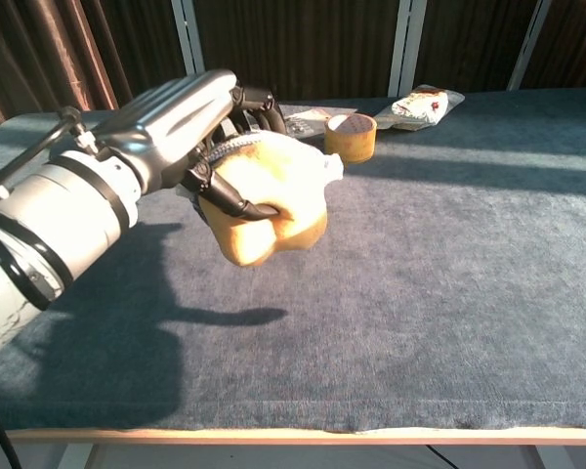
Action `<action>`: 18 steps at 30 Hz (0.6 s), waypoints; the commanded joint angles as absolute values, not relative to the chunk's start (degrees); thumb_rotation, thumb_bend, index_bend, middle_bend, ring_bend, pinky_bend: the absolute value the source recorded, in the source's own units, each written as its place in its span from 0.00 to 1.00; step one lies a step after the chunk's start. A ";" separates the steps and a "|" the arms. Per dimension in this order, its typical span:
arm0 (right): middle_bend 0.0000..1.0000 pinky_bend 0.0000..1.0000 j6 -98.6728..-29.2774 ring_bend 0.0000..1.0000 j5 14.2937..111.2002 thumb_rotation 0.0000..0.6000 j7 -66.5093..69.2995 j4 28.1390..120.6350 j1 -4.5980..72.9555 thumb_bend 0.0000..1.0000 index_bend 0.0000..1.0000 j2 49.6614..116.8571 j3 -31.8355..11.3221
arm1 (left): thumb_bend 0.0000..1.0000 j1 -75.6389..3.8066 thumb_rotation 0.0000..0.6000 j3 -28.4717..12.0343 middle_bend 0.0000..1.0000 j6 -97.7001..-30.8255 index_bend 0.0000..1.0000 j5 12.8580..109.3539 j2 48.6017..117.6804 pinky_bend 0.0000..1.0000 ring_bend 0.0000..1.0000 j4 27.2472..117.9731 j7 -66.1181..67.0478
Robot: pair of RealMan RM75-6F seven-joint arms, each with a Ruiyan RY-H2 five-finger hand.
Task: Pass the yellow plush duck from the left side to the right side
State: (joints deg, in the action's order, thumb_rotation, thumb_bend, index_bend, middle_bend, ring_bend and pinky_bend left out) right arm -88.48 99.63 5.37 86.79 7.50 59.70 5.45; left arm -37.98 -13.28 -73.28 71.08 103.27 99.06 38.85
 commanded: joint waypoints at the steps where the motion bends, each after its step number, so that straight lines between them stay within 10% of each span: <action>1: 0.00 0.00 -87.98 0.00 99.16 1.00 4.93 87.30 7.43 0.00 0.00 59.57 5.17 | 0.23 -38.12 1.00 -12.10 0.15 -71.48 0.05 68.89 102.68 0.32 0.23 99.57 40.21; 5: 0.00 0.00 -86.84 0.00 98.68 1.00 4.38 88.01 7.60 0.00 0.00 59.33 4.98 | 0.23 -38.10 1.00 -11.74 0.00 -71.75 0.00 67.59 103.13 0.24 0.02 99.62 41.70; 18: 0.00 0.01 -85.14 0.00 97.65 1.00 4.04 89.07 7.65 0.00 0.00 58.78 4.29 | 0.23 -36.38 1.00 -11.36 0.00 -74.30 0.00 65.67 97.66 0.18 0.00 103.63 45.74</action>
